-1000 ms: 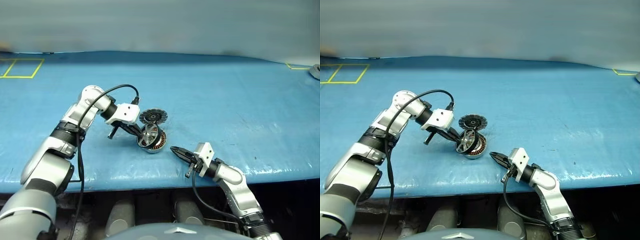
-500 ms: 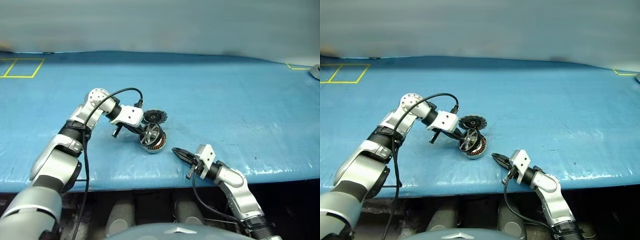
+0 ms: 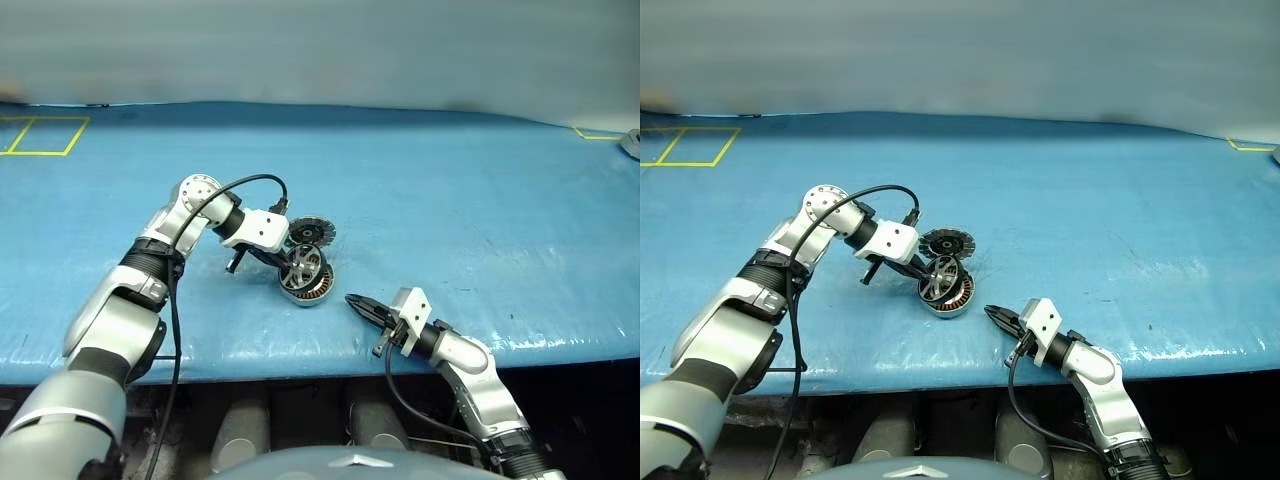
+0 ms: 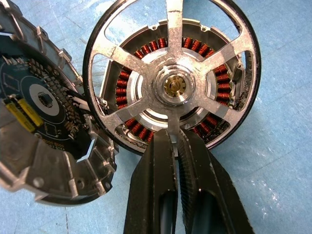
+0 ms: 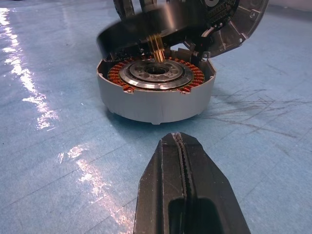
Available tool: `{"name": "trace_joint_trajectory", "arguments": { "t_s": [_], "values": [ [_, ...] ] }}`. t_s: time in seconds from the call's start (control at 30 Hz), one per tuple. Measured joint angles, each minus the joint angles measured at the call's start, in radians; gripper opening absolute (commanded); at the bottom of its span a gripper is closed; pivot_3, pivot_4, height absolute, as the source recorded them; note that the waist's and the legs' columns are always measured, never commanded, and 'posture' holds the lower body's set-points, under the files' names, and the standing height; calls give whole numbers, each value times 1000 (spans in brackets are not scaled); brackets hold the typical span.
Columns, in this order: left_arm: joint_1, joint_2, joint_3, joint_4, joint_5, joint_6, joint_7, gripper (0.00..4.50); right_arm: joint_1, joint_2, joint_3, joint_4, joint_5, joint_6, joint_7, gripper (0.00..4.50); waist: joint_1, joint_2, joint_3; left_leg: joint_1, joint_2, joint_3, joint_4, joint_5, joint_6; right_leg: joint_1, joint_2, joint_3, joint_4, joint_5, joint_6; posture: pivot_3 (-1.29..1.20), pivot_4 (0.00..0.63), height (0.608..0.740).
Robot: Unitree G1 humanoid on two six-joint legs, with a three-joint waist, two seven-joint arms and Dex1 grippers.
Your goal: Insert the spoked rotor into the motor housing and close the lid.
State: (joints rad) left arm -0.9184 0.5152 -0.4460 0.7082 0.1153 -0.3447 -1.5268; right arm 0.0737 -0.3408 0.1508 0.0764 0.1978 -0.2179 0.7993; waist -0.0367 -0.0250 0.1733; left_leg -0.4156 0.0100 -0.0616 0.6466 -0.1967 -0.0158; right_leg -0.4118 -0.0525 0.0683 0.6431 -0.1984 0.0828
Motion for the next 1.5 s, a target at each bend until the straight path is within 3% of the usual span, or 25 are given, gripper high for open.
{"name": "trace_joint_trajectory", "arguments": {
  "t_s": [0.37, 0.67, 1.03, 1.5],
  "values": [
    [0, -2, 17, 0, -18, -32, 21, 743, 0, 0, 0, 0, -11, -3, -19, 0, 0, 0, 0, 0, 0, 0, 0, 0, 0, 0, 0, 0, 0, 0, 0, 0, 150, 740],
    [54, 15, 94, -128, -130, 89, 1, 743, -11, 0, -2, 1, -8, 2, -21, 0, -2, 0, 0, 0, 0, 0, 0, 0, 0, 0, 0, 0, 0, 0, 0, 0, 150, 740],
    [332, 62, 204, -393, -257, 280, 81, 743, -41, 9, -34, -19, 59, 79, -43, 0, -4, 1, 1, 1, 1, 0, -1, 0, 0, 0, 0, 0, 0, 0, 0, 0, 150, 740],
    [574, 39, 302, -464, -332, 307, 261, 743, -139, 22, -30, -52, 84, 165, -35, 0, 0, 2, 1, 1, 1, 0, -2, 0, 0, -1, 0, -1, 0, 0, -1, 0, 150, 740]
  ]
}}
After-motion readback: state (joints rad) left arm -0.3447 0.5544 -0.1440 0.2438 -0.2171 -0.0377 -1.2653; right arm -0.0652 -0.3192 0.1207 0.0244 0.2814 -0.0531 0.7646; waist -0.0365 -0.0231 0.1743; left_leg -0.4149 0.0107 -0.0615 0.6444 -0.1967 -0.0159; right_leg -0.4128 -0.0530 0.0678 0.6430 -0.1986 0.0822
